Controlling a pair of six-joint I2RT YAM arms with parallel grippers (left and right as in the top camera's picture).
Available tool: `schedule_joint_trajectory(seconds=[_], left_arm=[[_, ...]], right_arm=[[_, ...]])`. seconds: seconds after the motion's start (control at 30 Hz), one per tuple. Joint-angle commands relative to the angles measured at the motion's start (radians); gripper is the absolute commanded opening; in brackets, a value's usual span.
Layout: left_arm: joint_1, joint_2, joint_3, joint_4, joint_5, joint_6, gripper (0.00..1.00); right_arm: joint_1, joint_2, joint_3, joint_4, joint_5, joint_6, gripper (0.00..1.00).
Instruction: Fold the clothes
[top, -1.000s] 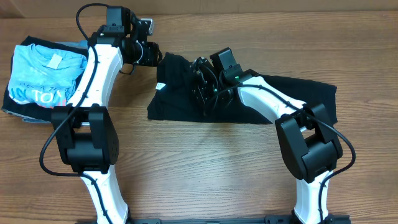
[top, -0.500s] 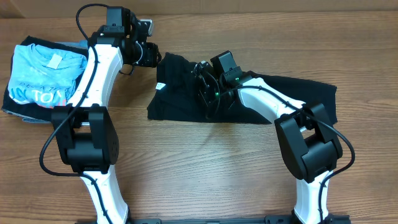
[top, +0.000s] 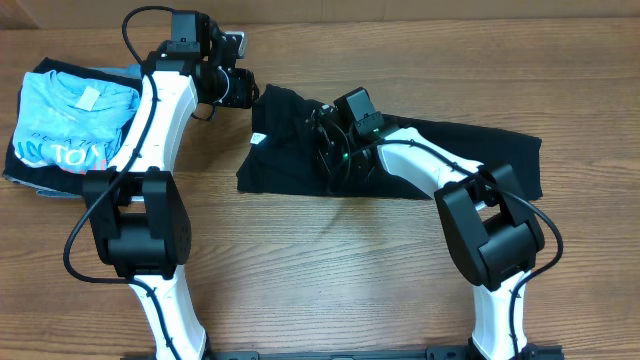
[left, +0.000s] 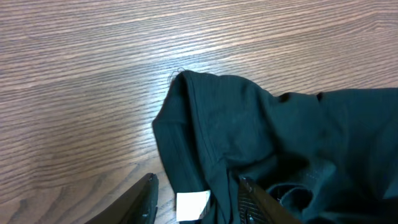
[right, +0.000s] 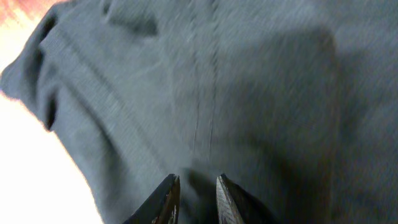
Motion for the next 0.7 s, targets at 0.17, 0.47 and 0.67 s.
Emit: schedule_joint_trajectory(seconds=[0.17, 0.47, 0.67], left_arm=[[-0.001, -0.003, 0.017, -0.005, -0.004, -0.001, 0.45], [-0.001, -0.003, 0.017, -0.019, -0.003, -0.002, 0.45], [-0.001, -0.003, 0.017, -0.038, -0.003, -0.001, 0.45]], right_arm=[[0.005, 0.003, 0.021, 0.059, -0.008, 0.005, 0.23], [-0.021, -0.050, 0.096, 0.126, 0.158, 0.003, 0.36], [-0.071, -0.050, 0.096, 0.187, 0.190, 0.003, 0.39]])
